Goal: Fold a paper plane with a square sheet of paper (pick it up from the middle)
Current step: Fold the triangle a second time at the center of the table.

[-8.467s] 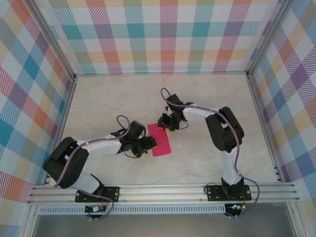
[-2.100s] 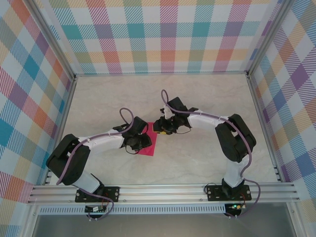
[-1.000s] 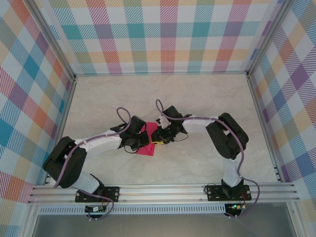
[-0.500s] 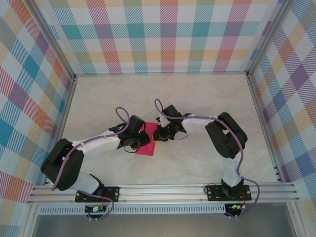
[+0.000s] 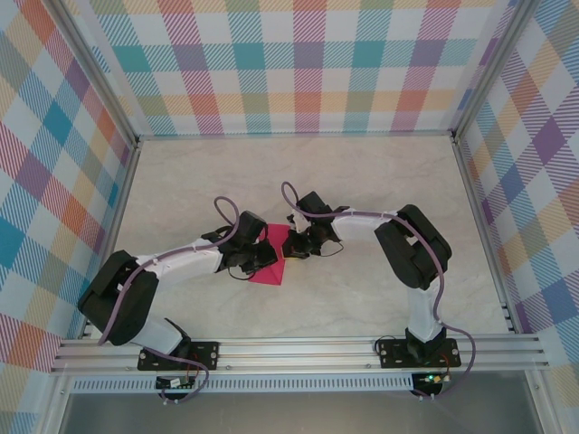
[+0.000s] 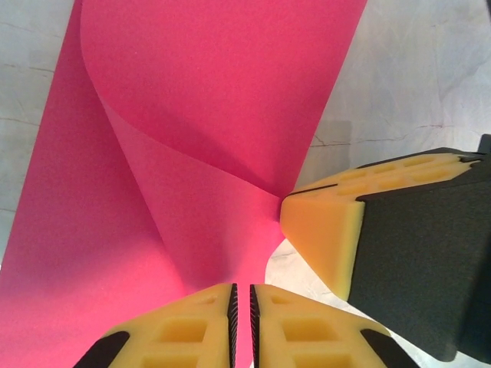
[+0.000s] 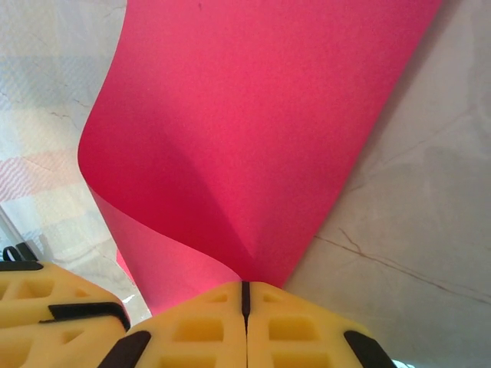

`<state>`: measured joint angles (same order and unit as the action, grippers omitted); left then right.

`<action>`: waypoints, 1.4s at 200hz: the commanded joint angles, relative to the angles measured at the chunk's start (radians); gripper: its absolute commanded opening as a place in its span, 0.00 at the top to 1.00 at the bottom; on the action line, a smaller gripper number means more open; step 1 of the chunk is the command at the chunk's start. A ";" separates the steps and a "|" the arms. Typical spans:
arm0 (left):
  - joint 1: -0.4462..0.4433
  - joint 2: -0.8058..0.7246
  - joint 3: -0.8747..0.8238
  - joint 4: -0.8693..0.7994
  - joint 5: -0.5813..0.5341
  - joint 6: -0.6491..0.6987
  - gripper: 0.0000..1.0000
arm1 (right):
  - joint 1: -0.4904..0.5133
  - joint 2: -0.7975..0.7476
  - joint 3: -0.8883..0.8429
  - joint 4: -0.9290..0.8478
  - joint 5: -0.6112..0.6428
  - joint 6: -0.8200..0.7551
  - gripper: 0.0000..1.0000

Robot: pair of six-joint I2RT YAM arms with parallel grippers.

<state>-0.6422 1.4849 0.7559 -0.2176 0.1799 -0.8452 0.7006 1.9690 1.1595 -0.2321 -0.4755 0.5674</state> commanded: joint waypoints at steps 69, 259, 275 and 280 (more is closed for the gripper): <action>0.015 0.059 0.006 0.031 0.017 0.011 0.87 | 0.005 0.024 0.030 -0.029 0.025 -0.020 0.94; 0.015 0.091 0.007 -0.011 -0.023 0.010 0.90 | 0.005 0.051 0.068 -0.038 0.020 -0.020 0.90; 0.015 0.100 0.008 -0.015 -0.022 0.007 0.90 | 0.004 0.051 0.068 -0.041 0.023 -0.019 0.89; 0.015 0.101 0.007 -0.016 -0.023 0.007 0.90 | 0.005 0.051 0.068 -0.043 0.023 -0.019 0.89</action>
<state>-0.6395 1.5654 0.7559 -0.2073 0.1715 -0.8448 0.7006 2.0022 1.2018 -0.2558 -0.4530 0.5606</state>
